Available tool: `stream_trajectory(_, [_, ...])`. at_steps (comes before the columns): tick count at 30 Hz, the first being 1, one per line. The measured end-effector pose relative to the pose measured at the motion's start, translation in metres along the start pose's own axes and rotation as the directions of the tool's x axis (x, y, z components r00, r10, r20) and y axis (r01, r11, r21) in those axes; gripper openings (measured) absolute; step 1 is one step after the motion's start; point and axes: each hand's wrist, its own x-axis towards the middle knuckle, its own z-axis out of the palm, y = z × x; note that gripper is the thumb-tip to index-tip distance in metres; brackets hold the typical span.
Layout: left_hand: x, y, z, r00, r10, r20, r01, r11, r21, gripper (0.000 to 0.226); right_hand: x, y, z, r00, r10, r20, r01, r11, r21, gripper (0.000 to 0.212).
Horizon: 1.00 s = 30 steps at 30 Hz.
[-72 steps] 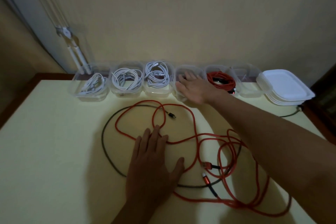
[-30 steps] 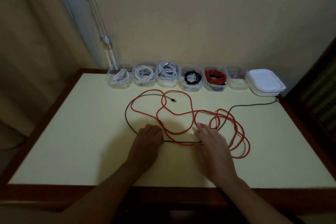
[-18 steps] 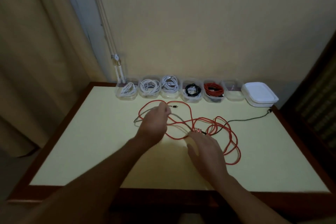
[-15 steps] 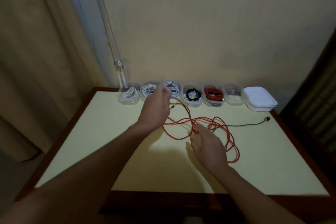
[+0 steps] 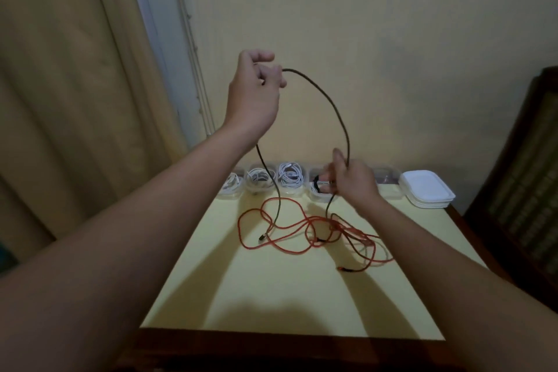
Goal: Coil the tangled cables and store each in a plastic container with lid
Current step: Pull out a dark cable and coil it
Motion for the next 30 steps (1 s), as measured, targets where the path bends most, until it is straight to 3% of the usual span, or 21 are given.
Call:
stream_trajectory(3, [-0.002, 0.004, -0.007, 0.999, -0.034, -0.041, 0.032, 0.999, -0.033, 0.01, -0.007, -0.037, -0.022, 0.998, 0.06, -0.004, -0.053, 0.895, 0.442, 0.057])
stream_trajectory(6, [-0.008, 0.012, -0.011, 0.997, -0.028, -0.077, 0.025, 0.999, -0.04, 0.01, -0.011, -0.064, -0.048, 0.998, 0.032, -0.055, 0.006, 0.816, 0.578, 0.056])
stream_trajectory(8, [-0.011, 0.015, -0.012, 0.993, -0.023, -0.118, 0.018, 0.999, -0.044, 0.01, -0.013, -0.067, -0.058, 0.999, 0.012, -0.045, 0.011, 0.874, 0.486, 0.053])
stream_trajectory(10, [-0.014, 0.019, -0.014, 0.987, -0.04, -0.157, 0.03, 0.997, -0.066, 0.01, -0.021, -0.057, -0.064, 0.999, -0.033, -0.013, 0.035, 0.975, 0.219, 0.048])
stream_trajectory(13, [-0.02, 0.031, -0.015, 0.991, -0.059, -0.117, 0.05, 0.996, -0.078, 0.009, -0.045, -0.044, -0.073, 0.991, -0.077, 0.111, 0.078, 0.997, -0.009, 0.031])
stream_trajectory(15, [-0.028, 0.041, -0.012, 1.0, -0.029, -0.007, 0.028, 0.998, -0.051, 0.011, -0.063, -0.051, -0.075, 0.971, -0.114, 0.211, 0.096, 0.991, 0.093, 0.022])
stream_trajectory(17, [-0.037, 0.052, -0.005, 0.992, 0.024, 0.127, -0.023, 1.0, -0.007, 0.011, -0.08, -0.067, -0.076, 0.951, -0.165, 0.262, 0.098, 0.963, 0.252, 0.029])
stream_trajectory(20, [-0.05, 0.066, 0.003, 0.963, 0.053, 0.262, -0.057, 0.998, 0.005, 0.013, -0.097, -0.091, -0.079, 0.94, -0.277, 0.199, 0.179, 0.898, 0.402, 0.033])
stream_trajectory(23, [-0.064, 0.072, -0.003, 0.957, 0.012, 0.291, -0.009, 1.0, -0.011, 0.013, -0.102, -0.099, -0.093, 0.945, -0.327, 0.017, 0.304, 0.894, 0.33, 0.031])
stream_trajectory(27, [-0.081, 0.063, -0.033, 0.952, -0.167, 0.257, 0.19, 0.979, -0.069, 0.017, -0.101, -0.071, -0.131, 0.963, -0.176, -0.204, 0.233, 0.924, 0.303, 0.038])
stream_trajectory(30, [-0.099, 0.056, -0.049, 0.949, -0.221, 0.226, 0.232, 0.972, -0.024, 0.018, -0.119, -0.047, -0.151, 0.989, -0.12, -0.087, 0.139, 0.956, 0.26, 0.031])
